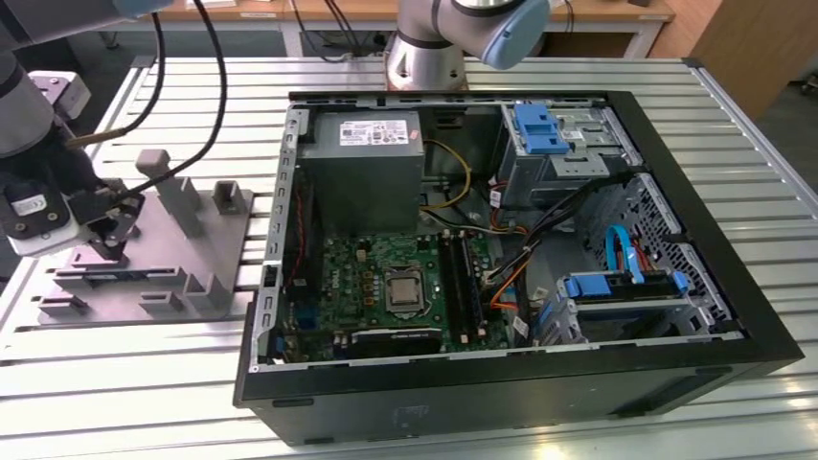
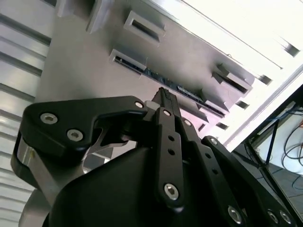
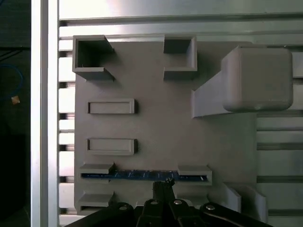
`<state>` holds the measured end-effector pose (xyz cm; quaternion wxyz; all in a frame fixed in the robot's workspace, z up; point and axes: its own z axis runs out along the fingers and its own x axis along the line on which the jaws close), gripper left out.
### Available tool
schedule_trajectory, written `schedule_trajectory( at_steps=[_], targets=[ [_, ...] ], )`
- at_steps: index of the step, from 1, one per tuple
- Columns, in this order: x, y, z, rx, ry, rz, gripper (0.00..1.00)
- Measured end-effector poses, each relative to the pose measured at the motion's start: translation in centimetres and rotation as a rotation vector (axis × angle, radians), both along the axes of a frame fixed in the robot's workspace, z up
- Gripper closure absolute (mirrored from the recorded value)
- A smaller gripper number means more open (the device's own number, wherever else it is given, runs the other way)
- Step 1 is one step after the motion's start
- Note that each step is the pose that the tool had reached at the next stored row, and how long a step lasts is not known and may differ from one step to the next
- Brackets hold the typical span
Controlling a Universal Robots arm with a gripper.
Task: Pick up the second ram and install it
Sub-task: 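Reach for the second ram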
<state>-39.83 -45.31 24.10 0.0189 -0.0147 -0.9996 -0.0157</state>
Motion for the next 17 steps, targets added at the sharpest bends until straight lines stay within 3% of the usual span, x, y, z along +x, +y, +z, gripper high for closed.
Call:
schedule_trajectory(
  at_steps=[10, 17],
  targets=[
    [-0.4, 0.0, -1.79, 0.0001, -0.0002, 0.0, 0.9],
    [-0.5, 0.0, -2.31, 0.0, -0.0001, 0.0, 0.9]
  ],
)
